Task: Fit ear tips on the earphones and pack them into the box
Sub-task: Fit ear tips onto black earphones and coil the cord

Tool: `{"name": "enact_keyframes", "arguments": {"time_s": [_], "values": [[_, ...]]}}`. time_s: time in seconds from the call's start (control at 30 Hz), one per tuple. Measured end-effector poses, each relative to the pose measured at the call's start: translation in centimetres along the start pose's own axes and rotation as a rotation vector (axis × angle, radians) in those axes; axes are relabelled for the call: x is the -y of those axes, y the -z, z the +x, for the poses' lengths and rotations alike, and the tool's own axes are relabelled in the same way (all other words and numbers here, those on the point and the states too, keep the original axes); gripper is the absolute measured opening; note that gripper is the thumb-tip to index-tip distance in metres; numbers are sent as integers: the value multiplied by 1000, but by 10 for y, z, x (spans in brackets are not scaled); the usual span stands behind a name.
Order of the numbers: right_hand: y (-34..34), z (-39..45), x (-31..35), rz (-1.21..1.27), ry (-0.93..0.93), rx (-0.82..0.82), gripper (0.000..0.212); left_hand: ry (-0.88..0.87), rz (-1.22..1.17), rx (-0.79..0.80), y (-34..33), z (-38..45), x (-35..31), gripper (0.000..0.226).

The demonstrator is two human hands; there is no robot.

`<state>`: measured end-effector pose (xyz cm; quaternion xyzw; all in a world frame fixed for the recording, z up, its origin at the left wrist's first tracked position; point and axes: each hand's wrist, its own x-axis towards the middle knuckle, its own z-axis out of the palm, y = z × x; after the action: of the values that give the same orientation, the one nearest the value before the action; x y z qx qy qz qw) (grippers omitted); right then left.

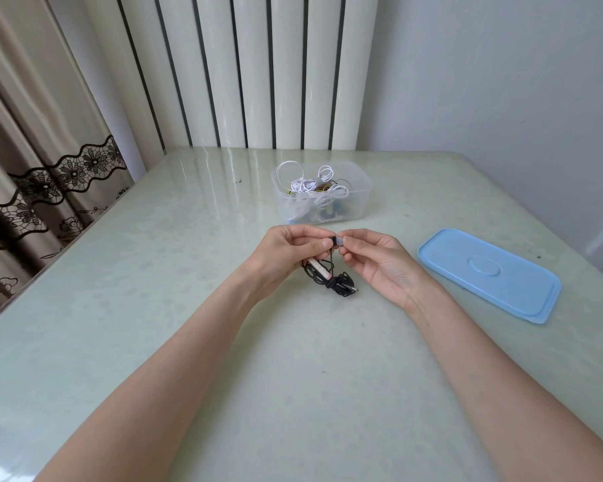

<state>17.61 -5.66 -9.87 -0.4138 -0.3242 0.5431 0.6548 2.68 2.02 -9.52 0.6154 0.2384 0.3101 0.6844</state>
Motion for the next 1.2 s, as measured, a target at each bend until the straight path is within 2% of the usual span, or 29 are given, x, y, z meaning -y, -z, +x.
{"name": "enact_keyframes", "arguments": {"time_s": [0.27, 0.53, 0.8, 0.93, 1.2], "values": [[-2, 1, -3, -16, 47, -60, 11, -13, 42, -77, 2, 1, 3, 11], [-2, 2, -3, -39, 52, -65, 12, -153, 158, -83, -4, 0, 2, 13], [-6, 1, -5, -43, 42, -57, 11, -36, -4, -72, 2, 0, 8, 14], [-5, 1, -3, -60, 78, -87, 11, -56, 102, -88, 0, 1, 6, 10], [-5, 0, -3, -61, 66, -95, 11, -76, 112, -116, -2, 1, 7, 9]]}}
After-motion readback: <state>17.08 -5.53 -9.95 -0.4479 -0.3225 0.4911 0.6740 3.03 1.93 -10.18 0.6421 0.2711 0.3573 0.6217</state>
